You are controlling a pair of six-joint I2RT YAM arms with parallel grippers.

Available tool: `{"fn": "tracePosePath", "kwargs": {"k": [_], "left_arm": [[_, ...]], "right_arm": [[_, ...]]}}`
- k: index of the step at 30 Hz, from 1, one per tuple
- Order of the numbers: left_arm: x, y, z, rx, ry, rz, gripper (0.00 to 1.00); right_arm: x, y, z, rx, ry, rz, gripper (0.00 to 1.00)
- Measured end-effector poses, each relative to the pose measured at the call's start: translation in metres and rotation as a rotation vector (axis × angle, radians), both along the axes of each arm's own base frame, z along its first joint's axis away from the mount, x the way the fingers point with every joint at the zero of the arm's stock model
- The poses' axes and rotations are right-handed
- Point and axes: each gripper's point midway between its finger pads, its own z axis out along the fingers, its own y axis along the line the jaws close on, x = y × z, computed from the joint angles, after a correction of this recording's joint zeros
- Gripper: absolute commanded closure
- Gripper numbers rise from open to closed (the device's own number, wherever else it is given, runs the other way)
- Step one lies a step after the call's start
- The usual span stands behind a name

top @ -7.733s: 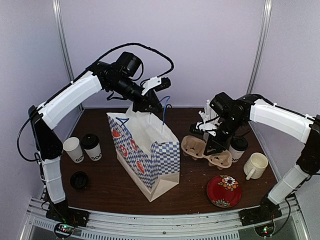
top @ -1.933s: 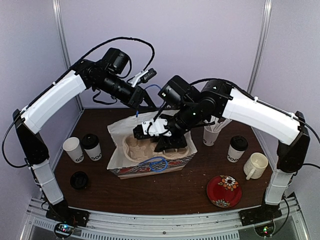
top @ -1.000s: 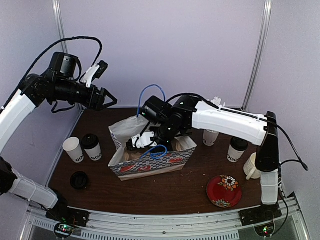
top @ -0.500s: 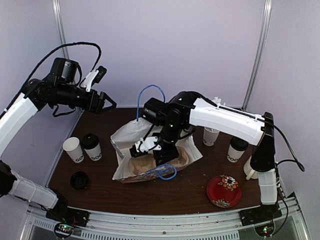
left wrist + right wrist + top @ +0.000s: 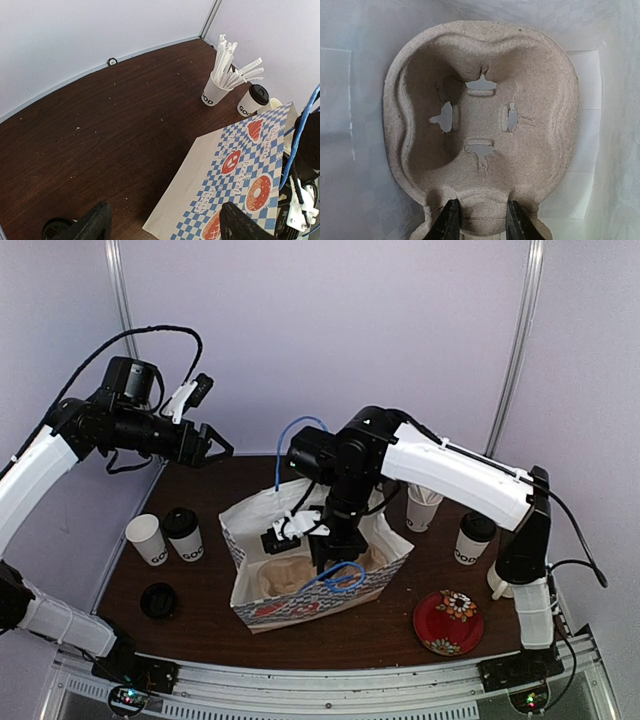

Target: Pack the takeout coffee

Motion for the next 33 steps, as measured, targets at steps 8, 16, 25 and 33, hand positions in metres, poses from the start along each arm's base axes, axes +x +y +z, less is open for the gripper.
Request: {"fn": "tracePosePath", "kwargs": {"k": [8,16,25,33], "left_arm": [[0.002,-0.001,-0.003,-0.003,0.012,-0.003,0.22],[0.001,-0.002,-0.006,-0.005,0.024,-0.010,0.22],[0.001,-0.003,-0.011,-0.004,0.042,-0.010,0.22],[0.000,-0.004,-0.011,-0.012,0.050,-0.013,0.24]], "right_arm": [[0.037,0.013,-0.012,0.011,-0.170,-0.058,0.69],[0.053,0.018,-0.052,-0.037,-0.225,-0.073,0.67],[0.050,0.015,-0.081,-0.089,-0.194,-0.047,0.54],[0.047,0.012,-0.082,-0.101,-0.177,-0.043,0.41]]}}
